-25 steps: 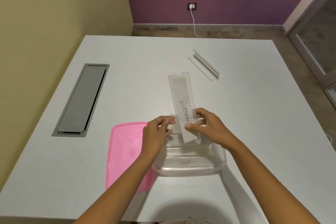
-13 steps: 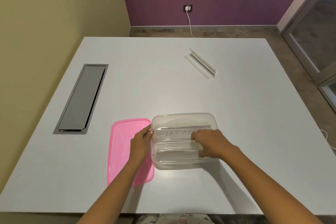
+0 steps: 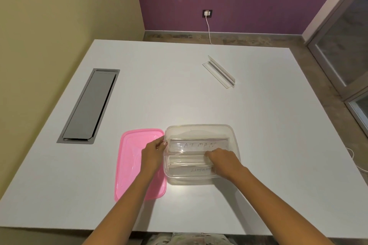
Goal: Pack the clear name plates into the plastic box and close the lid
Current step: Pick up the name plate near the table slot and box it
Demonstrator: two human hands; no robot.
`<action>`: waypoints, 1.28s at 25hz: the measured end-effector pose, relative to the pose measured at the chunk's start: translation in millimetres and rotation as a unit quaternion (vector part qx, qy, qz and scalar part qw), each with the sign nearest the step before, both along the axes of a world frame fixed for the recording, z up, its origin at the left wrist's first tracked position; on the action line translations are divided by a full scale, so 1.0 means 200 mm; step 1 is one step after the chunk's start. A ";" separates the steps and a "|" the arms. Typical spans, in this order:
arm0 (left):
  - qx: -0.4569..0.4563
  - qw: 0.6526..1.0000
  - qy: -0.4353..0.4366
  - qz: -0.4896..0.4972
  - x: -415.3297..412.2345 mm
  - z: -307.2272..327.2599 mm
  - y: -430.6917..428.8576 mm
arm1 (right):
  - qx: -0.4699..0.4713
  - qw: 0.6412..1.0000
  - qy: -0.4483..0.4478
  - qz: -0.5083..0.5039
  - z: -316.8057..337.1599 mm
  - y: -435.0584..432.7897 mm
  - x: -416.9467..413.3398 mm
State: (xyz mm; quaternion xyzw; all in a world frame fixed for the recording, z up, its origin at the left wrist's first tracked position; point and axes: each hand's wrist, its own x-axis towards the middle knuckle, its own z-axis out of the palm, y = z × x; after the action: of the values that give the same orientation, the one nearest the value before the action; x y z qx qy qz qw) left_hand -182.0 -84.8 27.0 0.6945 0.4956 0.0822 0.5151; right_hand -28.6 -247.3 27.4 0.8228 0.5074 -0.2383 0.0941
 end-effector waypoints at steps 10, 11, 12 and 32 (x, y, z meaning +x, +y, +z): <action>0.294 0.940 0.094 -0.145 0.12 0.03 0.03 | 0.255 0.967 0.004 -0.021 0.18 0.06 0.07; 0.326 0.926 0.102 -0.161 0.16 0.04 0.03 | 0.286 0.957 -0.005 -0.036 0.20 0.07 0.11; 0.346 0.916 0.111 -0.171 0.20 0.05 0.04 | 0.313 0.948 -0.014 -0.057 0.21 0.09 0.15; 0.210 0.947 0.053 -0.239 0.49 0.00 0.14 | 0.237 0.924 -0.056 -0.295 -0.07 0.65 1.37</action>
State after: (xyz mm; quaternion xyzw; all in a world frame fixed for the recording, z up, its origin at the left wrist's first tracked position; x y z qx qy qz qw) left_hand -84.5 -55.9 26.5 0.8883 0.3127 0.0219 0.3357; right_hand 245.3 -117.4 12.7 0.9455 0.2776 -0.0813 -0.1495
